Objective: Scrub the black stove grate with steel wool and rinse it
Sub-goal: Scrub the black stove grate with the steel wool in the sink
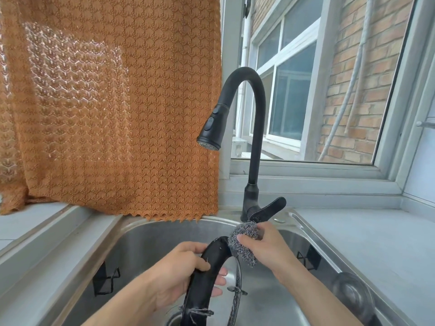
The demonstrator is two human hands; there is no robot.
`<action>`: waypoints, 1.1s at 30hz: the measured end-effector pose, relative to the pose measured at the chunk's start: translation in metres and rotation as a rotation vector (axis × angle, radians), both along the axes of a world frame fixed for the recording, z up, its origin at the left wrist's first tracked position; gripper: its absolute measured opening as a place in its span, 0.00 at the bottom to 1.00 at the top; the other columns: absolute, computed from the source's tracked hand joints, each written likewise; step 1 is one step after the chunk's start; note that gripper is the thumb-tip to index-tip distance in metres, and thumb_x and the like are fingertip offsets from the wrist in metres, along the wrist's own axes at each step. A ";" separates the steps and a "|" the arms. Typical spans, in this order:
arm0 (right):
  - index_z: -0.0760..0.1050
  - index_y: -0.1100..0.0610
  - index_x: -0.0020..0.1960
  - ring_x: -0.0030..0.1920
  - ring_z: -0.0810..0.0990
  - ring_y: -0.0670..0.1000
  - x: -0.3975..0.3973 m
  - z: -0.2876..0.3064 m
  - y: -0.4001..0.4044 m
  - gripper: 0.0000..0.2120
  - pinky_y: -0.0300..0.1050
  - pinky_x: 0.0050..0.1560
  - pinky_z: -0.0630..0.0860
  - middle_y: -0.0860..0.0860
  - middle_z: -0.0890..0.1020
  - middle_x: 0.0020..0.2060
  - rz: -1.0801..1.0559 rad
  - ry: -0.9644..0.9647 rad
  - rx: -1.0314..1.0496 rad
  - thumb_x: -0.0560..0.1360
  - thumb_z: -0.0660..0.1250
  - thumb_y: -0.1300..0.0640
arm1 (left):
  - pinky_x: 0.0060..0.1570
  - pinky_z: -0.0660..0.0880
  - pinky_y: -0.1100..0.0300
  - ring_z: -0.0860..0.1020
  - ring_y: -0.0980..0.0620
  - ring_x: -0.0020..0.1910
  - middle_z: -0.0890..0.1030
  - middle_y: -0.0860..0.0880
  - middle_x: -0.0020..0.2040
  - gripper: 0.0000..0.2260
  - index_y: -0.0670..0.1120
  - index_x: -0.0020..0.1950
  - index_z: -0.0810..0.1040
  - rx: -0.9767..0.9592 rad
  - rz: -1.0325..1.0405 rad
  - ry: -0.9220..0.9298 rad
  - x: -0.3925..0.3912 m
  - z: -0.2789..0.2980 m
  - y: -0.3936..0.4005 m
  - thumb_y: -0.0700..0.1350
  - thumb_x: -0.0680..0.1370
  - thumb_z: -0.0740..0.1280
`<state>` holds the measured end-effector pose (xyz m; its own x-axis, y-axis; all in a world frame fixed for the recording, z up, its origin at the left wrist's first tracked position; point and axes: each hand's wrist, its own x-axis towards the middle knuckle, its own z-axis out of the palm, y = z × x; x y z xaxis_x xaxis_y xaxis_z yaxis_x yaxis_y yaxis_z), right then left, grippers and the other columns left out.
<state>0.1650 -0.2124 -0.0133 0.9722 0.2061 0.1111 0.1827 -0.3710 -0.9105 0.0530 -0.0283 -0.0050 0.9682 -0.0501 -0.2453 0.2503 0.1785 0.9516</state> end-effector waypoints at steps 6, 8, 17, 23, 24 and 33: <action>0.69 0.47 0.49 0.41 0.79 0.43 -0.012 0.004 0.003 0.15 0.37 0.40 0.73 0.44 0.82 0.43 -0.025 -0.391 -0.279 0.72 0.76 0.48 | 0.39 0.82 0.51 0.82 0.40 0.42 0.82 0.29 0.51 0.14 0.34 0.60 0.80 -0.024 0.014 -0.039 0.001 -0.002 -0.009 0.38 0.86 0.57; 0.69 0.46 0.49 0.43 0.78 0.44 -0.020 0.004 0.011 0.14 0.39 0.43 0.74 0.43 0.80 0.44 0.019 -0.535 -0.340 0.72 0.75 0.50 | 0.36 0.80 0.52 0.81 0.40 0.41 0.82 0.32 0.48 0.15 0.33 0.61 0.80 -0.053 0.033 -0.037 0.001 -0.002 -0.010 0.40 0.87 0.56; 0.71 0.46 0.47 0.44 0.76 0.42 -0.028 0.004 0.016 0.13 0.37 0.42 0.72 0.41 0.78 0.41 0.214 -0.540 -0.304 0.72 0.75 0.56 | 0.34 0.78 0.53 0.80 0.42 0.36 0.84 0.35 0.47 0.17 0.36 0.64 0.77 -0.055 0.129 0.065 0.000 0.003 -0.004 0.46 0.87 0.55; 0.70 0.45 0.49 0.46 0.77 0.40 -0.022 0.005 0.010 0.16 0.32 0.44 0.72 0.41 0.79 0.45 0.179 -0.484 -0.298 0.72 0.75 0.59 | 0.34 0.77 0.54 0.79 0.43 0.34 0.84 0.35 0.46 0.17 0.37 0.64 0.77 -0.020 0.178 0.107 0.003 0.001 0.007 0.46 0.87 0.53; 0.70 0.45 0.50 0.47 0.78 0.39 -0.019 0.004 0.007 0.16 0.31 0.43 0.71 0.41 0.79 0.46 0.119 -0.438 -0.257 0.72 0.75 0.58 | 0.33 0.76 0.54 0.79 0.43 0.34 0.84 0.35 0.45 0.17 0.37 0.63 0.77 -0.010 0.190 0.112 0.004 0.001 0.009 0.45 0.87 0.52; 0.70 0.45 0.59 0.50 0.77 0.36 -0.014 0.013 0.001 0.22 0.30 0.47 0.72 0.38 0.77 0.51 -0.030 -0.320 0.006 0.72 0.78 0.52 | 0.33 0.75 0.54 0.78 0.43 0.33 0.83 0.35 0.44 0.17 0.37 0.62 0.76 -0.016 0.212 0.113 0.006 0.000 0.011 0.45 0.87 0.52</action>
